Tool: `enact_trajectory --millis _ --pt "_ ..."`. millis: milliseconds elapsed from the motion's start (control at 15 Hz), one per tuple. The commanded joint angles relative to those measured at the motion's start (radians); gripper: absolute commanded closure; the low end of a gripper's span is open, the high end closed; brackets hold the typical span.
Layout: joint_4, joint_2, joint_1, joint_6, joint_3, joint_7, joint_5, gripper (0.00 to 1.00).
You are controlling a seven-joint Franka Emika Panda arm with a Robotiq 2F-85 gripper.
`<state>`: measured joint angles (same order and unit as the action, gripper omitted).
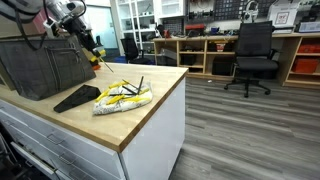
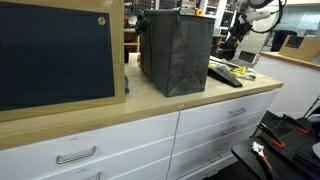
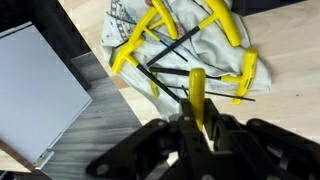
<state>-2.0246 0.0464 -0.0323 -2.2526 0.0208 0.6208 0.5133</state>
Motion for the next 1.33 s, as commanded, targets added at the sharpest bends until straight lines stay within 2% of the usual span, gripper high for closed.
enact_trajectory --millis 0,333,600,867,1067,1133,1267 --pt "0.066 0.087 0.018 -0.012 0.017 0.11 0.112 0.96" --pt "0.134 0.182 0.037 0.021 0.049 0.224 0.28 0.96" --pt "0.146 0.238 0.042 0.041 0.077 0.269 0.38 0.96" --pt "0.136 0.286 0.043 0.052 0.086 0.275 0.425 0.96" --pt "0.118 0.308 0.045 0.046 0.074 0.247 0.4 0.96" --pt "0.111 0.313 0.048 0.043 0.068 0.236 0.392 0.93" --pt "0.104 0.321 0.056 0.038 0.057 0.225 0.377 0.96"
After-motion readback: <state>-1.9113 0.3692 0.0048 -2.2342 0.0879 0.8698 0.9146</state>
